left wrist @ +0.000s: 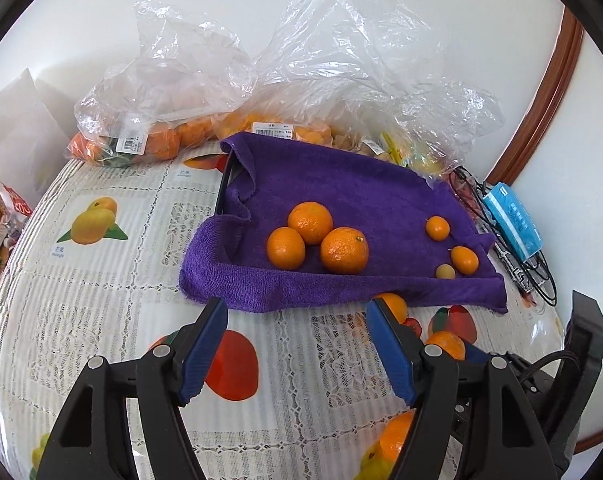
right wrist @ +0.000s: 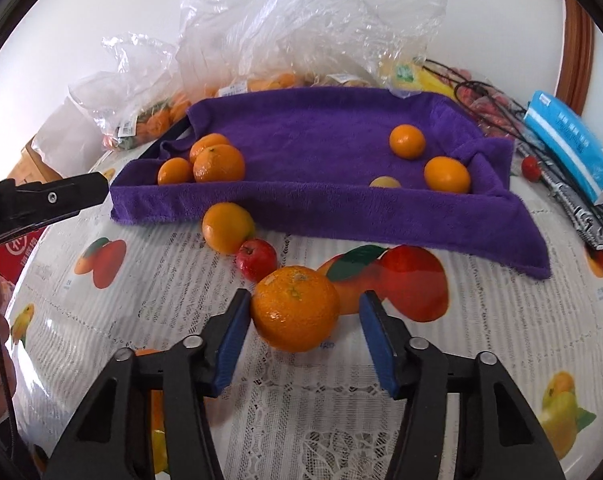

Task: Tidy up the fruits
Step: 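Grasp a large orange with the right tool while the left tool grasps another orange, then lift both held oranges and carry them onto the purple towel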

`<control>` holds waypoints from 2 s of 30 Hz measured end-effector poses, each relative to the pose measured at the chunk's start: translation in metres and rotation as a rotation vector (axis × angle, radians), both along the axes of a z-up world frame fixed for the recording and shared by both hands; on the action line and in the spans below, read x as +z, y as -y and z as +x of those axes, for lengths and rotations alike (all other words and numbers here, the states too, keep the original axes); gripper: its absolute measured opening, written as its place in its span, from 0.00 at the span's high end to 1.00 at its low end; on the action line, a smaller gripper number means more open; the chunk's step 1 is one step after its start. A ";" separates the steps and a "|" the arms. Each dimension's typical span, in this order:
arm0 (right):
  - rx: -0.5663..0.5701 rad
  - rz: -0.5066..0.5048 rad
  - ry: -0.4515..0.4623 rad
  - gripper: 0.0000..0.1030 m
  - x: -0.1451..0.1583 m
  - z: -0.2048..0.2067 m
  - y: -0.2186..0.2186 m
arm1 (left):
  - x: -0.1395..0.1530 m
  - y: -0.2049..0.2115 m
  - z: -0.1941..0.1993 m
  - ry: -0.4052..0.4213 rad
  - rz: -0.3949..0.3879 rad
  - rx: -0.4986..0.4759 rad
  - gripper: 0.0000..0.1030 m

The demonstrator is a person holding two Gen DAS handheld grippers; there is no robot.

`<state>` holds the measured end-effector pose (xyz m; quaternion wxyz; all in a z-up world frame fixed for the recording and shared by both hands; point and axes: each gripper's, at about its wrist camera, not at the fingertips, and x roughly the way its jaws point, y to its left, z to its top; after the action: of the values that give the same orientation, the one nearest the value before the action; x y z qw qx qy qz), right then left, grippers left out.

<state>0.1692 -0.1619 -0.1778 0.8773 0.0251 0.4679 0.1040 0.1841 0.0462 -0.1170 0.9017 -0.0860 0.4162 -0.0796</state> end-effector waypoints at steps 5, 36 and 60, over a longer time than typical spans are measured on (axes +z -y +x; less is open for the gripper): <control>-0.007 -0.016 0.036 0.58 0.007 -0.006 0.004 | -0.004 0.000 0.002 -0.015 0.017 0.011 0.32; -0.173 -0.032 0.124 0.58 0.038 -0.085 0.092 | -0.053 0.093 -0.069 -0.074 0.173 -0.219 0.47; -0.094 0.017 0.228 0.58 0.085 -0.016 0.064 | 0.010 0.039 -0.020 0.006 0.082 -0.036 0.60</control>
<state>0.1535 -0.2261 -0.0925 0.9285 0.0424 0.3624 0.0690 0.1642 0.0071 -0.1069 0.9040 -0.0413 0.4181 -0.0791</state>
